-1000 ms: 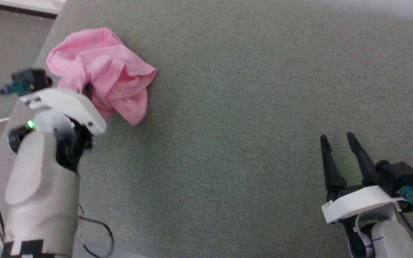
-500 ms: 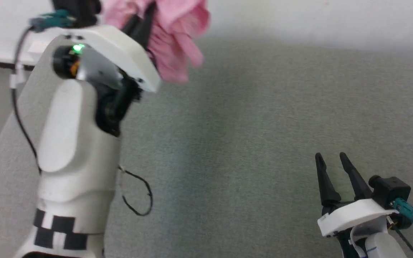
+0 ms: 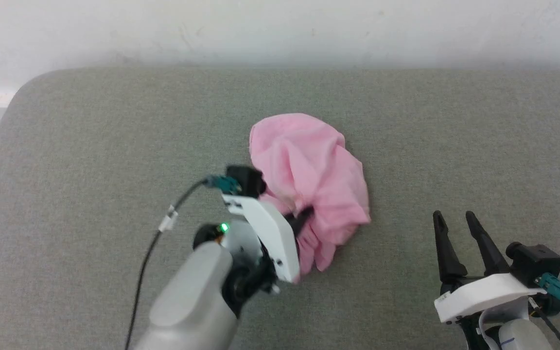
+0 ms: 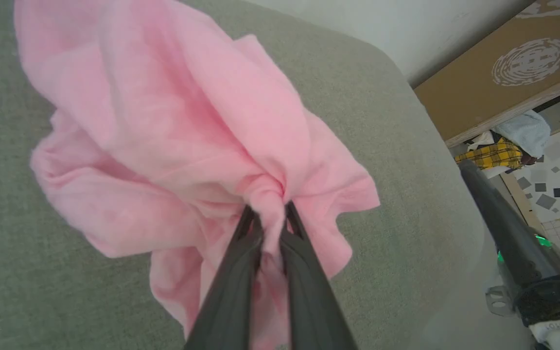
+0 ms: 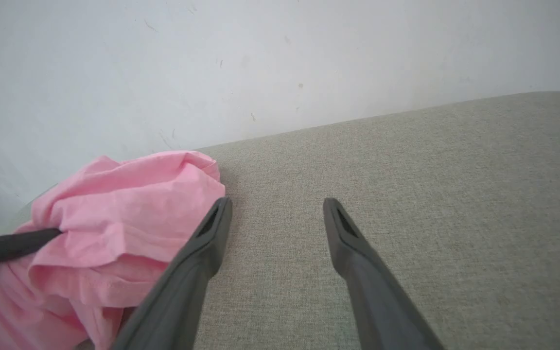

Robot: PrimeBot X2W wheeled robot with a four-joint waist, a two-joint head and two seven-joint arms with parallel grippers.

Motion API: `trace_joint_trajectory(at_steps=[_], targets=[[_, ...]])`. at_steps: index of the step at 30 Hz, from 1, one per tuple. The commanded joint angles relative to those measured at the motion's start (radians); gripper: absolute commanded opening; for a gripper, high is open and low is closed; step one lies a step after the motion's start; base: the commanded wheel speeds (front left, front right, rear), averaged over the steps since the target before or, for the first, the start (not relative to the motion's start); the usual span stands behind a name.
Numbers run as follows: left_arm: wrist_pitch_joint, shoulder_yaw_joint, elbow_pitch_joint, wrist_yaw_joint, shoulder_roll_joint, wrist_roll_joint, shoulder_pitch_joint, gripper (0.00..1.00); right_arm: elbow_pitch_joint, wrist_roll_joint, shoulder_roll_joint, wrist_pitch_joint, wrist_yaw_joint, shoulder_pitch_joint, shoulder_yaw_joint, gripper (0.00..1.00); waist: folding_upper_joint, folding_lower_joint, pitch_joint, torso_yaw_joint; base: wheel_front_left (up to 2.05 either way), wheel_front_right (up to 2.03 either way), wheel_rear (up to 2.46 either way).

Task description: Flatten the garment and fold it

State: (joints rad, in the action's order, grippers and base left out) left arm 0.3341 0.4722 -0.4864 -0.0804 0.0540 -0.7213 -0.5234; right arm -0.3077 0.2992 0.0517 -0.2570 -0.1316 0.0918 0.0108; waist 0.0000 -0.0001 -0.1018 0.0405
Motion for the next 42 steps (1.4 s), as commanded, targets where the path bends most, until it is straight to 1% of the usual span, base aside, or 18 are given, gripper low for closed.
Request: trace_joint_trajectory(at_steps=[1, 2, 3, 4, 6, 9, 13, 17, 20, 22, 25, 27, 29, 31, 33, 36, 38, 42], targets=[[-0.001, 0.030, -0.010, 0.015, -0.003, -0.020, 0.021, 0.00, 0.003, 0.008, -0.001, -0.005, 0.001, -0.003, 0.004, 1.00, 0.0000, 0.0001, -0.001, -0.002, 0.00, 0.00, 0.00], [0.002, 0.058, -0.018, 0.030, -0.003, -0.043, 0.034, 0.00, 0.003, 0.010, -0.001, -0.005, 0.001, -0.004, 0.006, 1.00, 0.0000, 0.0001, 0.000, -0.001, 0.00, 0.00, 0.00], [0.004, 0.080, -0.019, 0.043, -0.003, -0.080, 0.048, 0.28, 0.002, 0.013, -0.001, -0.005, 0.001, -0.006, 0.007, 1.00, 0.0000, 0.0001, 0.000, 0.000, 0.00, 0.00, 0.00], [0.001, 0.101, -0.015, 0.056, -0.003, -0.110, 0.056, 1.00, 0.002, 0.015, -0.001, -0.005, 0.001, -0.007, 0.006, 1.00, 0.0000, 0.0001, 0.000, 0.004, 0.00, 0.00, 0.00], [-0.013, 0.136, -0.012, 0.079, -0.004, -0.134, 0.058, 1.00, 0.002, 0.016, -0.001, -0.005, 0.001, -0.012, 0.001, 1.00, 0.0000, 0.0001, 0.003, 0.014, 0.00, 0.00, 0.00], [-0.046, 0.138, 0.001, 0.103, -0.004, -0.157, 0.045, 1.00, 0.000, 0.015, -0.001, -0.005, 0.001, -0.017, -0.001, 1.00, 0.0000, 0.0001, 0.015, 0.027, 0.00, 0.00, 0.00], [-0.100, 0.082, 0.048, 0.120, 0.005, -0.182, 0.030, 1.00, -0.005, 0.016, -0.001, -0.005, 0.001, -0.025, -0.006, 1.00, 0.0000, 0.0001, 0.039, 0.043, 0.00, 0.00, 0.00], [-0.184, -0.001, 0.126, 0.158, 0.060, -0.181, 0.045, 1.00, -0.010, 0.018, -0.001, -0.005, 0.001, -0.031, -0.002, 1.00, 0.0000, 0.0001, 0.064, 0.047, 0.00, 0.00, 0.00], [-0.296, -0.061, 0.186, 0.199, 0.120, -0.136, 0.081, 1.00, -0.012, 0.020, -0.001, -0.005, 0.001, -0.036, -0.001, 1.00, 0.0000, 0.0001, 0.078, 0.049, 0.00, 0.00, 0.00], [-0.372, -0.107, 0.212, 0.222, 0.140, -0.130, 0.128, 1.00, -0.014, 0.022, -0.001, -0.005, 0.001, -0.041, 0.000, 1.00, 0.0000, 0.0001, 0.086, 0.048, 0.00, 0.00, 0.00], [-0.492, -0.147, 0.238, 0.257, 0.179, -0.080, 0.199, 1.00, -0.023, 0.024, -0.001, -0.005, 0.001, -0.049, 0.003, 1.00, 0.0000, 0.0001, 0.097, 0.046, 0.00, 0.00, 0.00], [-0.560, -0.148, 0.257, 0.265, 0.207, -0.013, 0.240, 1.00, -0.030, 0.025, -0.001, -0.005, 0.001, -0.054, 0.002, 1.00, 0.0000, 0.0001, 0.102, 0.046, 0.00, 0.00, 0.00], [-0.589, -0.153, 0.288, 0.262, 0.217, 0.055, 0.282, 1.00, -0.040, 0.025, -0.001, -0.005, 0.001, -0.059, 0.001, 1.00, 0.0000, 0.0001, 0.105, 0.046, 0.00, 0.00, 0.00], [-0.595, -0.179, 0.333, 0.263, 0.211, 0.139, 0.325, 1.00, -0.046, 0.021, -0.001, -0.005, 0.001, -0.063, -0.003, 1.00, 0.0000, 0.0001, 0.107, 0.048, 0.00, 0.00, 0.00], [-0.595, -0.211, 0.397, 0.262, 0.189, 0.243, 0.377, 1.00, -0.061, 0.014, -0.001, -0.004, 0.001, -0.065, -0.009, 1.00, 0.0000, 0.0001, 0.107, 0.049, 0.00, 0.00, 0.00], [-0.595, -0.239, 0.471, 0.233, 0.145, 0.366, 0.448, 1.00, -0.074, 0.005, -0.001, 0.004, 0.001, -0.054, -0.016, 1.00, 0.0000, 0.0001, 0.100, 0.052, 0.00, 0.00, 0.00], [-0.596, -0.261, 0.495, 0.217, 0.112, 0.414, 0.486, 1.00, -0.073, -0.009, -0.001, 0.022, 0.001, -0.041, -0.018, 1.00, 0.0000, 0.0001, 0.095, 0.053, 0.00, 0.00, 0.00], [-0.596, -0.302, 0.504, 0.183, 0.061, 0.468, 0.528, 1.00, -0.063, -0.029, -0.001, 0.104, 0.001, -0.010, -0.018, 1.00, 0.0000, 0.0001, 0.084, 0.058, 0.00, 0.00, 0.00]])
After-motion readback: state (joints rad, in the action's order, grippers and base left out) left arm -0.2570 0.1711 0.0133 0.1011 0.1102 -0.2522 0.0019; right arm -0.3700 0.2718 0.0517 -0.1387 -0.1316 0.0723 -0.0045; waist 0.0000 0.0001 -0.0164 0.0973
